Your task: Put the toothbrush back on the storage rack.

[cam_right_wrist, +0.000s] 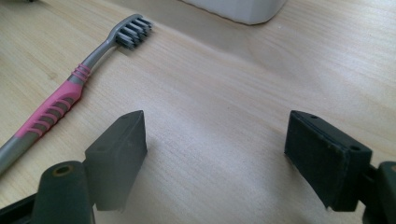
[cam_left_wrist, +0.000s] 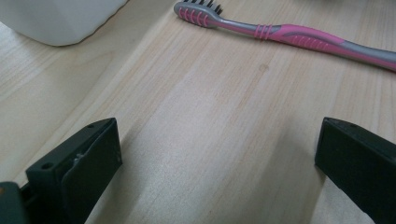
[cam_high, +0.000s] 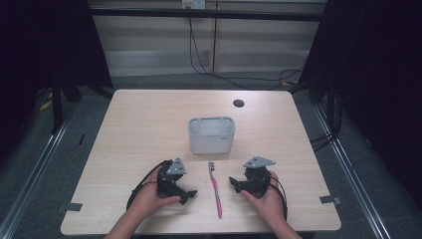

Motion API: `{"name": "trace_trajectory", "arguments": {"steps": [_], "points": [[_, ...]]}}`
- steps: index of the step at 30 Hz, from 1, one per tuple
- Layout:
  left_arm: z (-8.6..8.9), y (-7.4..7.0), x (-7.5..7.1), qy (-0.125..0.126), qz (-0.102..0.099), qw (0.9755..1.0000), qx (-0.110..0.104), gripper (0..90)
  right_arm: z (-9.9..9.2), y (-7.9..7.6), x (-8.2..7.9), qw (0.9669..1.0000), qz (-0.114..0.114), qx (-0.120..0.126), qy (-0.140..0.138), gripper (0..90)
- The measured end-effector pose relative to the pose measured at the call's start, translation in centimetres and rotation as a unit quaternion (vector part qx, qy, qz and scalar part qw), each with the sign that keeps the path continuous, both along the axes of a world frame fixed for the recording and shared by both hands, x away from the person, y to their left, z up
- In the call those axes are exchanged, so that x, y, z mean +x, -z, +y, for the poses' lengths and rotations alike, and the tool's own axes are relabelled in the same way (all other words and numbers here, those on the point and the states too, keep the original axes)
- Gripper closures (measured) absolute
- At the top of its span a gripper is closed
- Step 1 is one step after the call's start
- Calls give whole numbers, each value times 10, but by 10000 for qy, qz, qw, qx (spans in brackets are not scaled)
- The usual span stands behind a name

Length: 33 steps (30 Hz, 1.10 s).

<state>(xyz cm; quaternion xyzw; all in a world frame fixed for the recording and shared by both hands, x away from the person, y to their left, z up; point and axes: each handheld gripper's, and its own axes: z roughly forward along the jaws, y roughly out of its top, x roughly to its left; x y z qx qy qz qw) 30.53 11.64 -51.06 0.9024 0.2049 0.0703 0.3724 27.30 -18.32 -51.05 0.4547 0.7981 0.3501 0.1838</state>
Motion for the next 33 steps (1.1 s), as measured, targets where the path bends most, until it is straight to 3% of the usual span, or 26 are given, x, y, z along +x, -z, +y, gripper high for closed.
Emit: {"name": "trace_trajectory", "arguments": {"steps": [5,8,12,16,17,20,24,26,33], "points": [[0,0,0,1,1,10000,1,0,1,0,0,10000,21,10,49,205],[0,0,0,2,1,10000,1,0,1,-4,4,9998,195,-76,68,233],[0,0,0,17,-5,10000,23,0,0,-13,10,9982,563,34,185,307],[0,0,0,18,2,10000,10,0,3,-22,13,9971,734,64,178,336],[0,0,1,27,6,10000,15,0,8,-28,14,9967,798,47,137,388],[0,0,1,26,6,10000,15,0,19,-35,18,9943,1065,105,28,414],[0,0,1,15,8,10000,-3,0,30,-41,20,9932,1156,63,-89,435],[0,0,1,17,11,10000,7,0,43,-44,24,9909,1330,44,-182,460],[0,0,1,20,11,10000,-4,0,59,-42,29,9868,1586,22,-332,519]]}}
